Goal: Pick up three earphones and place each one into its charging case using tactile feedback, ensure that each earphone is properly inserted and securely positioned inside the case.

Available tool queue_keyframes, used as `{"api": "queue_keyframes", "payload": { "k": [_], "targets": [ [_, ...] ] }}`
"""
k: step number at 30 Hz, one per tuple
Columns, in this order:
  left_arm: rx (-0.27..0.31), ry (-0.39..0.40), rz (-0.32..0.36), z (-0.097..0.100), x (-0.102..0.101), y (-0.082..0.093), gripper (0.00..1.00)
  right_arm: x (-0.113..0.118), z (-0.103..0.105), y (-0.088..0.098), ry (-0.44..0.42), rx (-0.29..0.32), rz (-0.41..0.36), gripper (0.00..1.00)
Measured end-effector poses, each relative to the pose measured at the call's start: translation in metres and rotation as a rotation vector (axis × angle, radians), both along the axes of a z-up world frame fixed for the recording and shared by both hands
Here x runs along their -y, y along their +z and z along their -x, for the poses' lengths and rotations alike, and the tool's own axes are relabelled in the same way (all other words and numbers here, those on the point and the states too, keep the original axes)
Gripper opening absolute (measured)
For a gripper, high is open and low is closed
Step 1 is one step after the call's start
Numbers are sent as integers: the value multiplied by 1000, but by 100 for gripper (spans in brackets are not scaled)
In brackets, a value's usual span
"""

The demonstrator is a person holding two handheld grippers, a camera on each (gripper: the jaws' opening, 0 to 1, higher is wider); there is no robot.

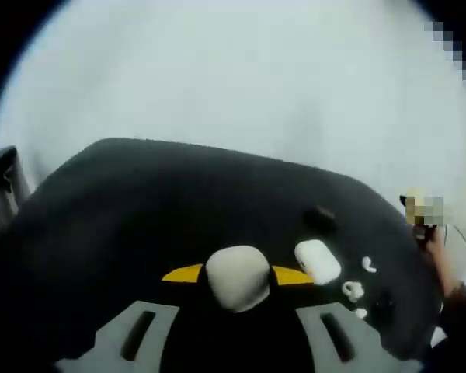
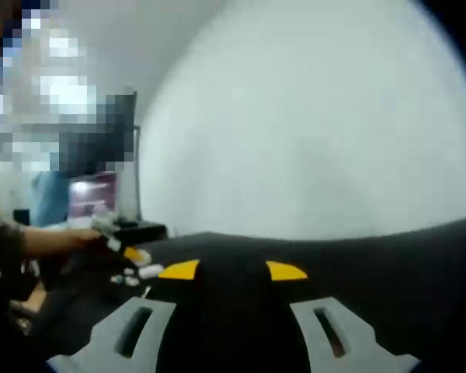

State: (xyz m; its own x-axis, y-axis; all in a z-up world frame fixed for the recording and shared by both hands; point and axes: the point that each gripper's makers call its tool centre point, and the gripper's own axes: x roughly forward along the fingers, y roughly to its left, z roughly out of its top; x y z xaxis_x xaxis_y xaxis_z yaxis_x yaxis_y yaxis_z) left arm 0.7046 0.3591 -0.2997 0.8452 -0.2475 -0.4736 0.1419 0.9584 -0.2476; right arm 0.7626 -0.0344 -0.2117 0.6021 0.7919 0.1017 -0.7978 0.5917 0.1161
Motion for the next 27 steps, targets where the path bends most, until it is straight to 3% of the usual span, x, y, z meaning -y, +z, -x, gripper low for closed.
{"api": "queue_keyframes", "payload": {
  "k": [1, 5, 8, 12, 18, 24, 27],
  "targets": [
    [32, -16, -13, 1, 1, 5, 23, 1, -2, 0, -10, -1, -1, 33],
    [43, -26, -63, 9, 5, 7, 20, 4, -9, -1, -30, -15, -1, 33],
    [92, -107, -141, 11, 14, 11, 18, 3, -8, 3, -12, -19, -31, 33],
    [94, -191, -182, 18, 27, 5, 16, 1, -8, 2, -11, -15, -18, 33],
    [121, -167, -192, 11, 27, 6, 17, 2, -8, 5, -10, -14, -40, 33],
    [116, -153, -210, 5, 31, -9, 19, 4, -6, 5, -10, -19, -48, 33],
    [144, -133, -203, 4, 31, -4, 19, 5, -7, 5, -11, -20, -51, 33]
  ]
}}
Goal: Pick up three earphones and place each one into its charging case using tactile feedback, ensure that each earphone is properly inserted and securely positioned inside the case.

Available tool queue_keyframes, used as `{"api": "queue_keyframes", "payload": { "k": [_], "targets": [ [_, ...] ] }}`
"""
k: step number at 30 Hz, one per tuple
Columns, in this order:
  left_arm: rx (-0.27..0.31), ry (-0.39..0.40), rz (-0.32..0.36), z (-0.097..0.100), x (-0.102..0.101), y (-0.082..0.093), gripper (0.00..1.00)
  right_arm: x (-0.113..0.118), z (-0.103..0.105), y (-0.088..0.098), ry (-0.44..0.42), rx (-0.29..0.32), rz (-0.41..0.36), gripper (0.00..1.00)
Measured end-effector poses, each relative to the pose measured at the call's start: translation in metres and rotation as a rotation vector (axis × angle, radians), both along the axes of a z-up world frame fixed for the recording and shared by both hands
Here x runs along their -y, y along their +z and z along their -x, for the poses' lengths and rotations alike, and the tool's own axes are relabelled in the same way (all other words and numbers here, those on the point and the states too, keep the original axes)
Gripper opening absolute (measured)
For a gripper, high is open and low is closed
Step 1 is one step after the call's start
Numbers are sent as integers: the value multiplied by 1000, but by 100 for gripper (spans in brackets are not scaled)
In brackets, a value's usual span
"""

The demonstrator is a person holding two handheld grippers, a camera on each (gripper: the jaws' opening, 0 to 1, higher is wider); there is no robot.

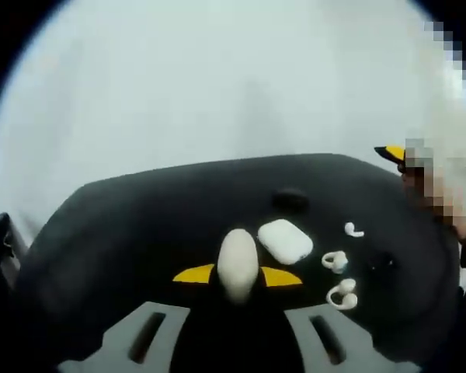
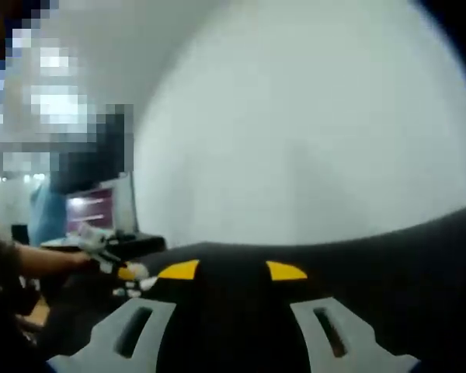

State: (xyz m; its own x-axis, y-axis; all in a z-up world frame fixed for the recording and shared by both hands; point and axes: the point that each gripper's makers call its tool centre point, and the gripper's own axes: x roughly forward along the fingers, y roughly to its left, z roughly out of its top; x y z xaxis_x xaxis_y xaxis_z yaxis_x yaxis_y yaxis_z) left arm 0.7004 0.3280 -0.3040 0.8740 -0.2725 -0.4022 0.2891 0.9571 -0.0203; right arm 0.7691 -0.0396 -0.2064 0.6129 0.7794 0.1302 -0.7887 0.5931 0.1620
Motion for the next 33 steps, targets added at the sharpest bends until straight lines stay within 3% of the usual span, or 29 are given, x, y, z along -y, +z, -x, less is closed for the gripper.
{"api": "queue_keyframes", "payload": {
  "k": [2, 5, 9, 13, 14, 16, 20, 22, 24, 27, 30, 33],
  "targets": [
    [36, 10, -34, 0, -1, 5, 18, 0, 0, -1, 2, -4, 3, 33],
    [84, -1, -23, 1, 6, 18, 18, 0, 1, -2, 4, -3, 11, 33],
    [158, -60, 13, 5, 35, 42, 18, 1, 4, 2, 11, 1, -1, 33],
    [195, -204, 156, 13, 93, 66, 18, 6, 9, 9, 35, 25, 15, 33],
    [193, -270, 179, 18, 118, 71, 18, 6, 14, 12, 70, 39, 24, 33],
    [178, -374, 188, 27, 158, 74, 18, -1, 39, 10, 227, 52, 70, 29],
    [148, -535, 191, 45, 228, 66, 18, -17, 86, -13, 494, 90, 210, 29],
    [122, -601, 158, 55, 260, 52, 18, -22, 110, -31, 622, 113, 291, 30],
    [63, -677, 139, 69, 288, 32, 18, -25, 130, -57, 737, 89, 383, 31],
    [26, -719, 125, 78, 305, 15, 18, -31, 144, -82, 804, 75, 486, 31],
    [1, -738, 131, 82, 308, 5, 18, -40, 149, -87, 827, 66, 486, 32],
    [22, -732, 138, 80, 303, 9, 18, -53, 155, -92, 853, 61, 488, 32]
  ]
}}
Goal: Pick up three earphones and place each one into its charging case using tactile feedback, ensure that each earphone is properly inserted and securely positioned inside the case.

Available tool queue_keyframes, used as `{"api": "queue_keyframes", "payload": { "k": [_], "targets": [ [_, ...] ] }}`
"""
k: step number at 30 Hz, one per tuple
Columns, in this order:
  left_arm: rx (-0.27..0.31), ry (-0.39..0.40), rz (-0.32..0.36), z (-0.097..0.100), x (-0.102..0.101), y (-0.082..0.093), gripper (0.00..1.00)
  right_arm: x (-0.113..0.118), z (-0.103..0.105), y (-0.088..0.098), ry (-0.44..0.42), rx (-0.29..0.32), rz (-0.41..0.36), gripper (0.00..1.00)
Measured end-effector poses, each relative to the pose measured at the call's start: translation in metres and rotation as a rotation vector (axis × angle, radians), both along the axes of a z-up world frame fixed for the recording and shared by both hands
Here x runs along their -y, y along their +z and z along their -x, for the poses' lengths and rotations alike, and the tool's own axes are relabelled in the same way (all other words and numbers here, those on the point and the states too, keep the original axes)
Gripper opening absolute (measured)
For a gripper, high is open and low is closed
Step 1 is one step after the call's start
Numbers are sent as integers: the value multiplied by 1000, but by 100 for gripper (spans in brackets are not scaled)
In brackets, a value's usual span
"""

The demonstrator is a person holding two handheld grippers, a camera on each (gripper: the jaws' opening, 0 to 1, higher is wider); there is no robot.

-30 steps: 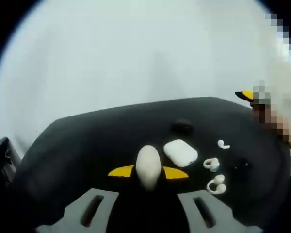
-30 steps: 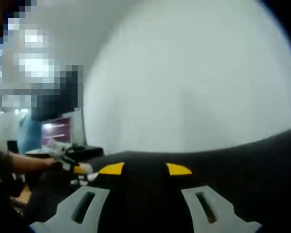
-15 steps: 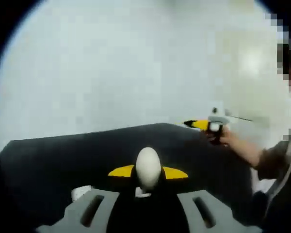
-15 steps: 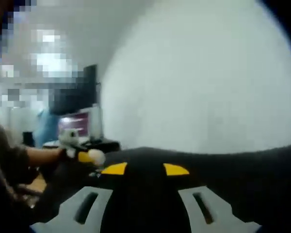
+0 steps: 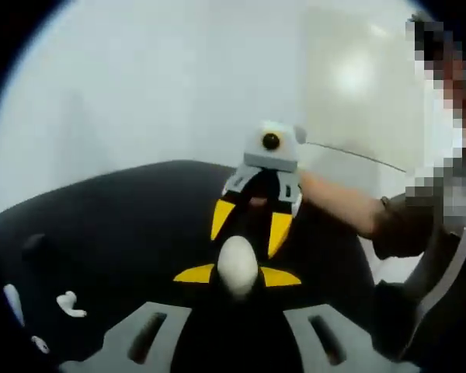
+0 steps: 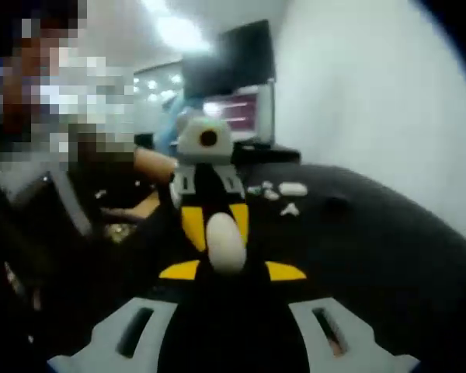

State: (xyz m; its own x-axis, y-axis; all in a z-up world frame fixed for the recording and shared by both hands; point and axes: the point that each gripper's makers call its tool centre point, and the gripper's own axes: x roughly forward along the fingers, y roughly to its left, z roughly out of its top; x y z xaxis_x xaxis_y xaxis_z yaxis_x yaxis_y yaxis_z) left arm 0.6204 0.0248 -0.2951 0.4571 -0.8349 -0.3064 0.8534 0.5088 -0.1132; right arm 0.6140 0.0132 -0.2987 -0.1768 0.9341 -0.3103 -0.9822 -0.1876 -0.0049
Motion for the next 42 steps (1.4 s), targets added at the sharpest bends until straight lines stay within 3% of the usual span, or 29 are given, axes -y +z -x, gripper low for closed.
{"api": "queue_keyframes", "payload": {
  "k": [2, 6, 9, 11, 14, 20, 23, 28, 32, 34, 36, 38, 40, 42],
  "targets": [
    [-3, -1, 16, -2, -2, 1, 18, -7, 1, -1, 8, 19, -5, 32],
    [-13, -14, 10, 2, -1, -3, 18, -23, 10, -5, 26, -5, -11, 31],
    [-16, -15, -1, 4, -3, -5, 19, -23, 11, -9, 28, -59, -5, 30],
    [-1, -4, -21, 2, -8, -3, 20, -22, 9, -11, 23, -68, 0, 23],
    [-14, -10, 24, 4, -13, 8, 19, -21, 9, -12, 25, -38, 1, 23],
    [1, -20, 10, 3, -12, 13, 24, -18, 4, -11, 17, -54, 0, 22],
    [27, -37, -46, 3, -8, 9, 25, -19, 5, -11, 17, -45, -1, 22],
    [69, -55, -118, 0, -9, 5, 19, -20, 5, -11, 24, -40, 1, 22],
    [25, -65, -116, 0, -10, 5, 17, -22, 5, -11, 26, -29, 0, 22],
    [-36, -63, -114, 1, -11, 4, 16, -23, 7, -10, 34, 10, -12, 22],
    [-49, -65, -115, 1, -12, 5, 16, -23, 8, -10, 44, 61, -25, 22],
    [-102, -67, -83, 3, -11, 6, 16, -23, 9, -10, 50, 81, -26, 22],
    [-164, -71, -36, 5, -10, 8, 15, -22, 11, -10, 75, 142, -40, 21],
    [-181, -73, -25, 4, -11, 8, 15, -22, 11, -10, 73, 144, -41, 21]
  ]
}}
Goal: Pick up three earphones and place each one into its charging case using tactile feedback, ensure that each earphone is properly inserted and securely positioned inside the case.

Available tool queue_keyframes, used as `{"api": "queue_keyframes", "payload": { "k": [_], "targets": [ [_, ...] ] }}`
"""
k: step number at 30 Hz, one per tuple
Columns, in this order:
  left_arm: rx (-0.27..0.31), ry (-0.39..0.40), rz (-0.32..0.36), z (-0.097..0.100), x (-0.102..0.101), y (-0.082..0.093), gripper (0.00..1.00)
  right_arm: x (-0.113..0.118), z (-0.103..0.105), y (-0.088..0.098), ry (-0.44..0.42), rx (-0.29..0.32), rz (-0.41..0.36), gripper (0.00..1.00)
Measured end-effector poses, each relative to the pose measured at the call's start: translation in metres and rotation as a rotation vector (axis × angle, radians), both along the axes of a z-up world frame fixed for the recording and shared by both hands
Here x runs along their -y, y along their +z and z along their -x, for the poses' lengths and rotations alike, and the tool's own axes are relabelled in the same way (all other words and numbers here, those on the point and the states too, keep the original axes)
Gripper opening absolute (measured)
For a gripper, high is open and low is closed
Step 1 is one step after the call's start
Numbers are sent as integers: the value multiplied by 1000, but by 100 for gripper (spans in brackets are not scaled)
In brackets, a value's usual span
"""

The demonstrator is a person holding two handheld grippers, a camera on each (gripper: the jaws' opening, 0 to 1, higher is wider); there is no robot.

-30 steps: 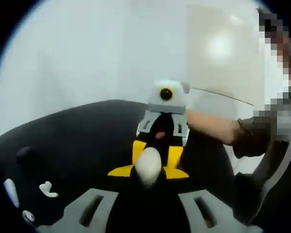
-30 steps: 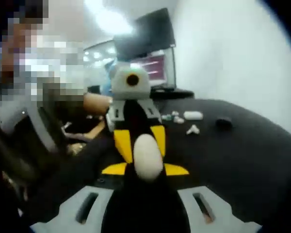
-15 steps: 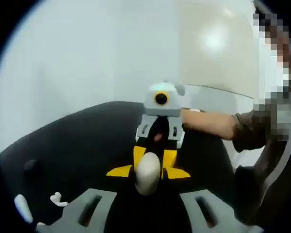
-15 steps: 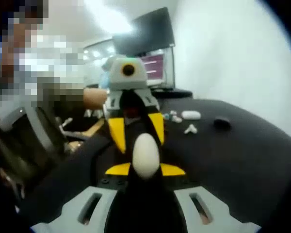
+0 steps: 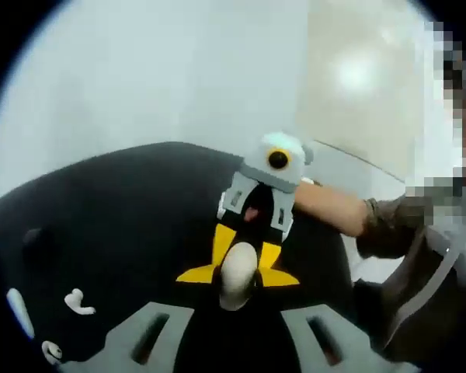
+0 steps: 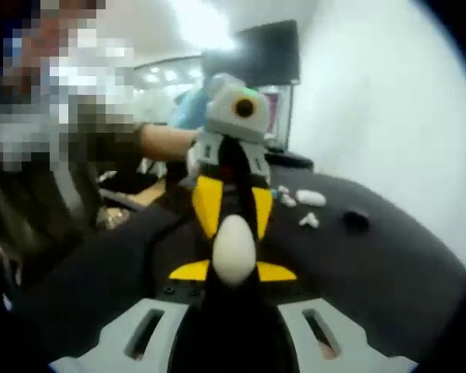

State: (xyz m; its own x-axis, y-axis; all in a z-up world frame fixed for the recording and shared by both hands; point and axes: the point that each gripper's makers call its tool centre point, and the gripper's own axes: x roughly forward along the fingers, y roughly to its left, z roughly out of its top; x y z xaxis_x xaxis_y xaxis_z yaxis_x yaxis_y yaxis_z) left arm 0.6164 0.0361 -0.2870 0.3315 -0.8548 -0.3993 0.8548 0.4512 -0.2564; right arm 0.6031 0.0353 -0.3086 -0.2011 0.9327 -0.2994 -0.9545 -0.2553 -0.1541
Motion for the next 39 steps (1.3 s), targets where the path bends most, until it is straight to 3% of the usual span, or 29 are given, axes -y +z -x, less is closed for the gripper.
{"api": "queue_keyframes", "payload": {
  "k": [6, 8, 11, 15, 17, 22, 26, 31, 35, 39],
  "targets": [
    [-48, 6, 25, 0, 4, 1, 15, 1, -3, -1, 5, 12, -4, 21],
    [-26, 2, 14, 1, 6, 2, 15, 2, -4, -1, 0, -9, 0, 21],
    [59, 12, -23, 0, 4, 2, 16, 2, -6, -1, -26, -120, 17, 21],
    [97, -12, -78, 6, 7, -7, 24, 1, -7, -2, -32, -139, 25, 21],
    [126, 1, -109, -1, 6, -10, 20, 1, -6, -2, -31, -144, 25, 21],
    [69, -6, -97, -5, 5, -12, 17, 2, -8, -5, -24, -80, 19, 21],
    [-103, 23, -10, -4, 5, -5, 16, 0, -7, -8, -6, 0, 4, 21],
    [-129, 13, 2, -4, 7, -4, 17, -2, -6, -8, -2, 26, -1, 21],
    [-60, 35, 19, -5, 6, 3, 19, -4, -7, -8, -7, 1, 1, 21],
    [23, 114, 22, -19, -3, 13, 19, -5, -4, -7, -1, -13, 5, 21]
  ]
}}
